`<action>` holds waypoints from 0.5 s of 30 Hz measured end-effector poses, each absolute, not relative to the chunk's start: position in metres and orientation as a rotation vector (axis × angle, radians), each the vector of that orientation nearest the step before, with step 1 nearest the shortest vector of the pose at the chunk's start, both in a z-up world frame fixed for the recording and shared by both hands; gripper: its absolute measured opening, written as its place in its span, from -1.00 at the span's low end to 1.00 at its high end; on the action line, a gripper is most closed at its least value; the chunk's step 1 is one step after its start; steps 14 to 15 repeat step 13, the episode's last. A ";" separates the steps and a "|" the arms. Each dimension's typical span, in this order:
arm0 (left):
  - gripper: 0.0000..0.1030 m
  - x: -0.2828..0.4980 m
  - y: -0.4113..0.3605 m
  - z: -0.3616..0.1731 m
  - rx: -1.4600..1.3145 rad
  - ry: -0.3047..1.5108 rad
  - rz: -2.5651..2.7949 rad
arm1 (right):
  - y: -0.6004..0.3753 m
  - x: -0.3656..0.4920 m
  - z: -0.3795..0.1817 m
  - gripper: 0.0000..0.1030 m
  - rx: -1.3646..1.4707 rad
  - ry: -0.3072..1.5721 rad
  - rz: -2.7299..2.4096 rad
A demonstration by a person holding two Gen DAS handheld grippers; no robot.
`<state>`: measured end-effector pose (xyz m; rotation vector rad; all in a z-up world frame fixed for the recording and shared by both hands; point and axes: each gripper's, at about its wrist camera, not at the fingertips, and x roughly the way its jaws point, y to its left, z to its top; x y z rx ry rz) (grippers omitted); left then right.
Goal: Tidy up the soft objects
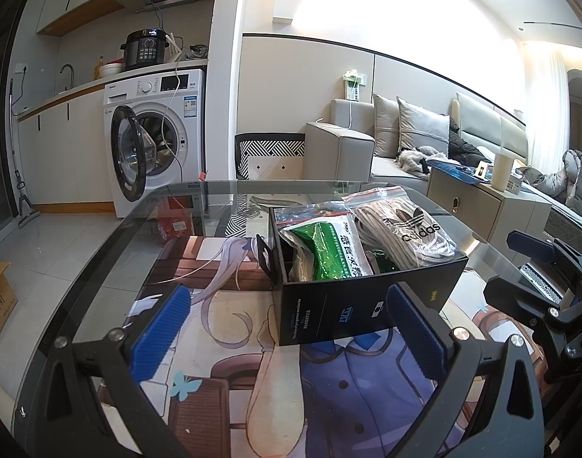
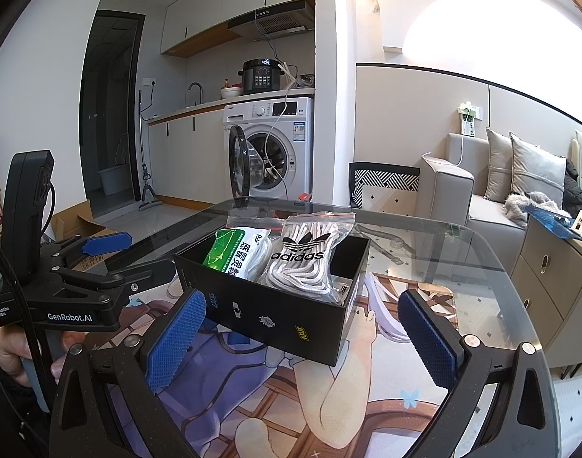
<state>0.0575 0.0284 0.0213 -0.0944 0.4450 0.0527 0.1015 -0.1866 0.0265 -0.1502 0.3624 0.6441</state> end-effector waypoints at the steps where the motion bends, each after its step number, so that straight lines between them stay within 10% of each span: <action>1: 1.00 0.058 0.028 0.021 -0.095 0.445 0.053 | -0.187 0.102 0.027 0.99 -0.150 0.362 0.644; 15: 1.00 0.058 0.023 0.022 -0.086 0.448 0.055 | -0.187 0.102 0.027 0.99 -0.150 0.362 0.644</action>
